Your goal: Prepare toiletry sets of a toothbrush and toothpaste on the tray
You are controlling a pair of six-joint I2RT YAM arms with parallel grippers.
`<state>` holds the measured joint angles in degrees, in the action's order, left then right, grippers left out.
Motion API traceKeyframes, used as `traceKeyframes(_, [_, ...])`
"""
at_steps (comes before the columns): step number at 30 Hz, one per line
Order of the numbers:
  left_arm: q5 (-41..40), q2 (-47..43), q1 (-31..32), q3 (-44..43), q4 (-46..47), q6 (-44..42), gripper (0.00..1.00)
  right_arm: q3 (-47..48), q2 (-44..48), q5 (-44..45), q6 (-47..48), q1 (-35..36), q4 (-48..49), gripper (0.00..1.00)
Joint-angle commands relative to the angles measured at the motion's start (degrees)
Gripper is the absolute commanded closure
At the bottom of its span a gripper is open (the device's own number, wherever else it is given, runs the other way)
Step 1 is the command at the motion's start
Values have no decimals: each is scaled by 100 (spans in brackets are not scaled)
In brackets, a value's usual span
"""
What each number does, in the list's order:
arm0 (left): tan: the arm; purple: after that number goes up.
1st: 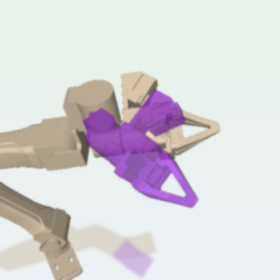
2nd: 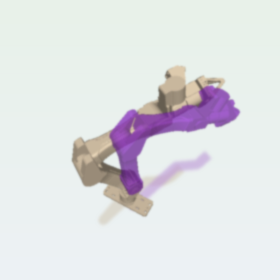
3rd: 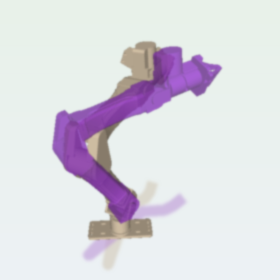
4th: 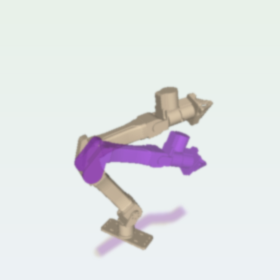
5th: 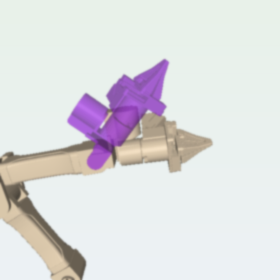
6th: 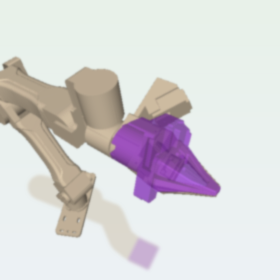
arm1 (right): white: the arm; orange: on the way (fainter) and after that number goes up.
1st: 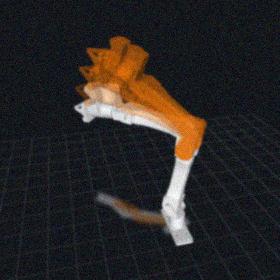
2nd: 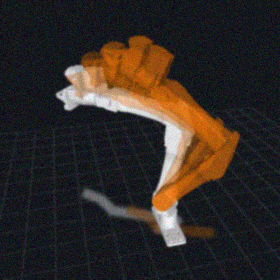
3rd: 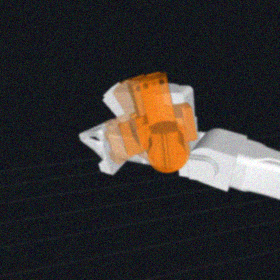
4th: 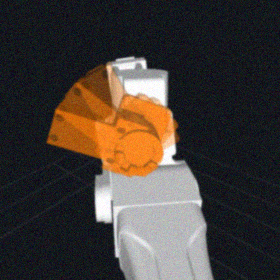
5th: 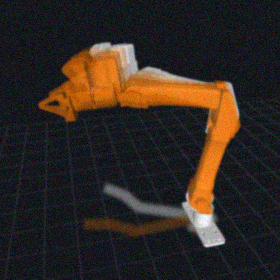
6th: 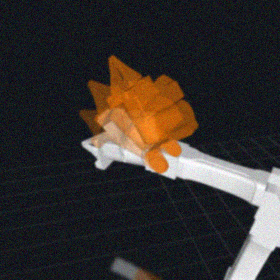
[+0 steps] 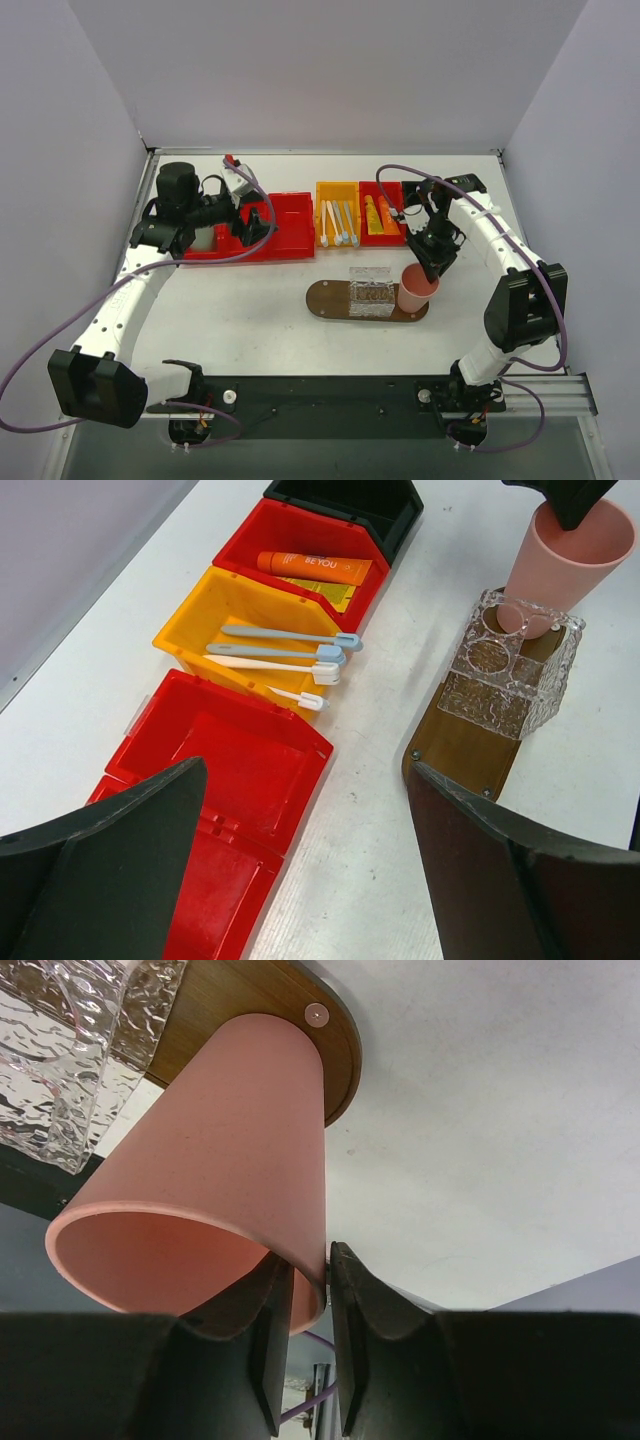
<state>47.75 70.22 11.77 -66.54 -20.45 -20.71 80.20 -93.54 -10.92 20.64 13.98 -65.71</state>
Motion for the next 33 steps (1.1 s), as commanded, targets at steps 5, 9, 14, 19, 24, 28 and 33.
traceKeyframes(5, [-37, -175, -34, 27, 41, -188, 7, 48, 46, 143, -96, 44, -249, 74])
traceKeyframes(9, [-151, -210, -34, 80, 41, -267, 7, 162, 99, 142, -157, 44, -266, 67])
traceKeyframes(14, [-502, -280, -35, 115, 50, -355, 7, 408, 213, 90, -183, 35, -363, 59])
traceKeyframes(19, [-1108, -315, -43, 63, -126, -372, 7, 724, 327, -7, -219, 52, -521, 58])
traceKeyframes(24, [-2399, -368, -43, -86, -521, -478, 7, 1207, 547, -51, -263, 44, -688, 55])
traceKeyframes(28, [-3331, -281, -201, -288, -917, -601, 7, 1612, 687, -226, -324, 61, -803, 48])
traceKeyframes(33, [-3912, -96, -456, -491, -1163, -732, 7, 2025, 819, -323, -412, 96, -864, 43])
